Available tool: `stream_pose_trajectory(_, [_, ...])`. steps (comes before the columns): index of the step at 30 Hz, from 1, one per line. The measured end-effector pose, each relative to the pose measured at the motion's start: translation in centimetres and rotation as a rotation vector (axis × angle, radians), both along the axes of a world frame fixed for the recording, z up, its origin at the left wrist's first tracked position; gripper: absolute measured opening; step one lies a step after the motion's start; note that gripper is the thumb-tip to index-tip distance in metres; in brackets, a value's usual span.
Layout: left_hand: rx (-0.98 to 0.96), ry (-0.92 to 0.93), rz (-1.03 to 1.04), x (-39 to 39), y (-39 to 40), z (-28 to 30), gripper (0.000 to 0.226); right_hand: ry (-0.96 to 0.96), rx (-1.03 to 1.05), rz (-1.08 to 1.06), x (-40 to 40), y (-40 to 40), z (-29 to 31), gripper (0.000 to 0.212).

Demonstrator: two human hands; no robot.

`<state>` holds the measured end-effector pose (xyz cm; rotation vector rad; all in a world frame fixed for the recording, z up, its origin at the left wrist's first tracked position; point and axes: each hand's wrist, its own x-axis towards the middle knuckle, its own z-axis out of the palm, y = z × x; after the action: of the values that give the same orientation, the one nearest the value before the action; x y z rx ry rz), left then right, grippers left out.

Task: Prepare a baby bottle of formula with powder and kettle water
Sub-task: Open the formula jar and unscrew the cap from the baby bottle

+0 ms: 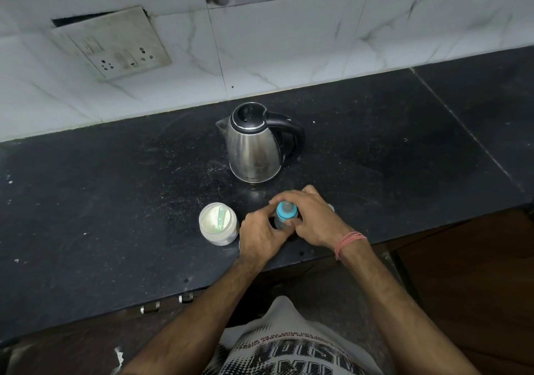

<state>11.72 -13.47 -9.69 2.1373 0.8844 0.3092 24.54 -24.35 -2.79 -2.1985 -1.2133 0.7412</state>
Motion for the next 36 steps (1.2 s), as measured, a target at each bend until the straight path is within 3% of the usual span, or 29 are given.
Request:
stream_pose_trajectory(3, [-0.025, -0.013, -0.018, -0.1, 0.1, 0.4, 0.060, -0.106, -0.059, -0.028, 0.0, 0.7, 0.6, 0.075])
stream_pose_trajectory(6, [-0.030, -0.014, -0.025, -0.1, 0.0, 0.7, 0.057, -0.211, -0.078, -0.081, -0.1, 0.8, 0.9, 0.057])
stream_pose_trajectory(8, [-0.035, -0.008, -0.015, -0.1, -0.1, 0.9, 0.063, -0.173, -0.068, -0.023, -0.3, 0.6, 1.0, 0.050])
stream_pose_trajectory(11, [-0.033, 0.009, 0.011, -0.1, -0.2, 1.1, 0.076, -0.107, -0.085, 0.072, -0.4, 0.7, 1.5, 0.062])
stream_pose_trajectory(16, [-0.022, 0.015, -0.026, -0.2, -0.1, 0.9, 0.054, -0.187, -0.166, 0.017, -0.8, 1.4, 1.9, 0.066])
stream_pose_trajectory(19, [-0.021, 0.017, -0.017, -0.1, -0.1, 1.2, 0.047, -0.283, -0.202, -0.013, -0.7, 1.6, 2.1, 0.055])
stream_pose_trajectory(23, [-0.037, 0.045, 0.014, -0.2, 0.0, 0.5, 0.059, -0.256, -0.203, 0.104, -0.9, 2.0, 2.2, 0.052])
stream_pose_trajectory(26, [-0.032, 0.078, 0.024, -0.5, 0.2, -0.3, 0.049, -0.235, -0.197, 0.144, -1.2, 2.3, 2.1, 0.050])
stream_pose_trajectory(31, [-0.047, 0.030, -0.014, -0.1, 0.3, 0.1, 0.052, -0.282, -0.193, 0.026, -0.7, 2.3, 2.4, 0.060])
stream_pose_trajectory(36, [-0.063, 0.039, -0.001, 0.0, 0.2, 0.2, 0.064, -0.271, -0.177, 0.062, -0.5, 2.0, 2.8, 0.047])
